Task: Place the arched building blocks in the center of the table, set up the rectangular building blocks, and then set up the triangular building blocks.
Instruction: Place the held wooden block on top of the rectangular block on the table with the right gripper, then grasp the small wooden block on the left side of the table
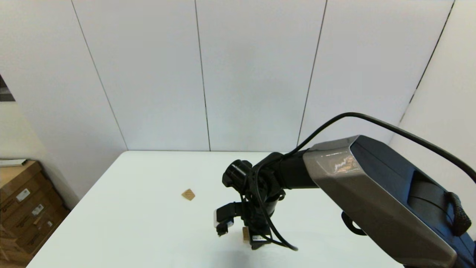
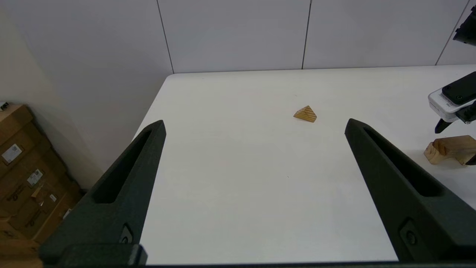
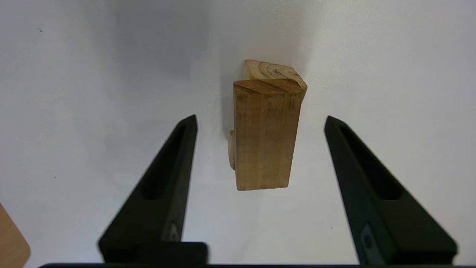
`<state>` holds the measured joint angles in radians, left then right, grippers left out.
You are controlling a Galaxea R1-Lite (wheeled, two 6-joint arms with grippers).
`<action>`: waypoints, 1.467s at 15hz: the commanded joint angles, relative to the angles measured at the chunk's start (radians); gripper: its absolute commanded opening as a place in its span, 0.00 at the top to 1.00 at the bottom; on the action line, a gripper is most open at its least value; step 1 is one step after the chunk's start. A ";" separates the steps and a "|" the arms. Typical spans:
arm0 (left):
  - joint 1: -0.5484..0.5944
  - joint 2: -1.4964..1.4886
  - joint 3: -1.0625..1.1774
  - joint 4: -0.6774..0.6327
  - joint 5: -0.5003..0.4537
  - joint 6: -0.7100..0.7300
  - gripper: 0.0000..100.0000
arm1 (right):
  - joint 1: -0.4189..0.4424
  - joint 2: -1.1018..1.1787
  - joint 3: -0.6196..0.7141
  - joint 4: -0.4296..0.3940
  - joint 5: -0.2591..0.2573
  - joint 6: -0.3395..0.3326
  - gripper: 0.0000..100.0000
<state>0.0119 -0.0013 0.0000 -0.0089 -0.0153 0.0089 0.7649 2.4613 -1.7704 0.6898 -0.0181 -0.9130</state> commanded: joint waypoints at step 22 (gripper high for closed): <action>0.000 0.001 0.002 0.000 0.000 0.000 0.00 | -0.010 -0.501 0.255 0.001 -0.014 0.401 0.00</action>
<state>0.0119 -0.0013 0.0000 -0.0089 -0.0149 0.0091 0.7691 2.1543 -1.6206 0.6879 -0.0119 -0.6632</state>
